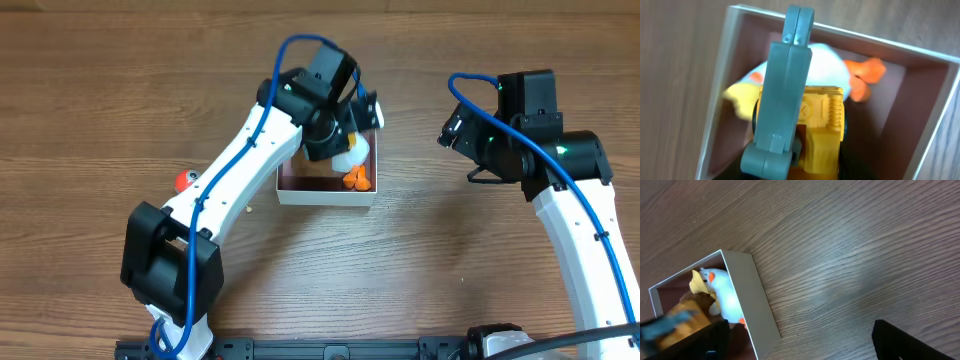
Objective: Pack container
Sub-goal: 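Lift the yellow toy truck with the left gripper and drop it in the box, then grasp the red round toy with the left gripper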
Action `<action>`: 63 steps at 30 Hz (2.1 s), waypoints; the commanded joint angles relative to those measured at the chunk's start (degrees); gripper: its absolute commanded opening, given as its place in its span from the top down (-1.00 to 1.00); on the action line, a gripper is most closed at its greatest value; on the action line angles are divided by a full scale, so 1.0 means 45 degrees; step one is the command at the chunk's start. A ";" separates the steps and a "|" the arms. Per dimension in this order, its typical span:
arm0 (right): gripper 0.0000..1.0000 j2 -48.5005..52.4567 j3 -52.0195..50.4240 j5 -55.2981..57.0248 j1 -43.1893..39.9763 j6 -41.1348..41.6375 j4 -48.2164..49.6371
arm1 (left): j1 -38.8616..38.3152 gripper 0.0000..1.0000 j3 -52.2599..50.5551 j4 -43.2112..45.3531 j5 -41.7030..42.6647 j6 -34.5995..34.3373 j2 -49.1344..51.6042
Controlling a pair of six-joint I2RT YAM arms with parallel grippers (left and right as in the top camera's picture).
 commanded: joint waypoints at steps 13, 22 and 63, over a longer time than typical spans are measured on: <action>-0.85 -0.0005 0.0044 0.0029 -0.0015 -0.0097 -0.0078 | -0.0083 -1.00 -0.1302 0.0593 0.2754 -0.0160 -0.0112; -0.87 -0.0005 0.0044 0.0034 -0.0015 -0.0102 -0.0024 | 0.0029 -1.00 0.4299 -0.6135 0.0170 -0.2812 -0.0112; -0.96 -0.0005 0.0044 0.0029 -0.0015 -0.0097 -0.0112 | 0.6450 0.70 0.3672 -0.5969 0.2909 -0.8534 -0.0136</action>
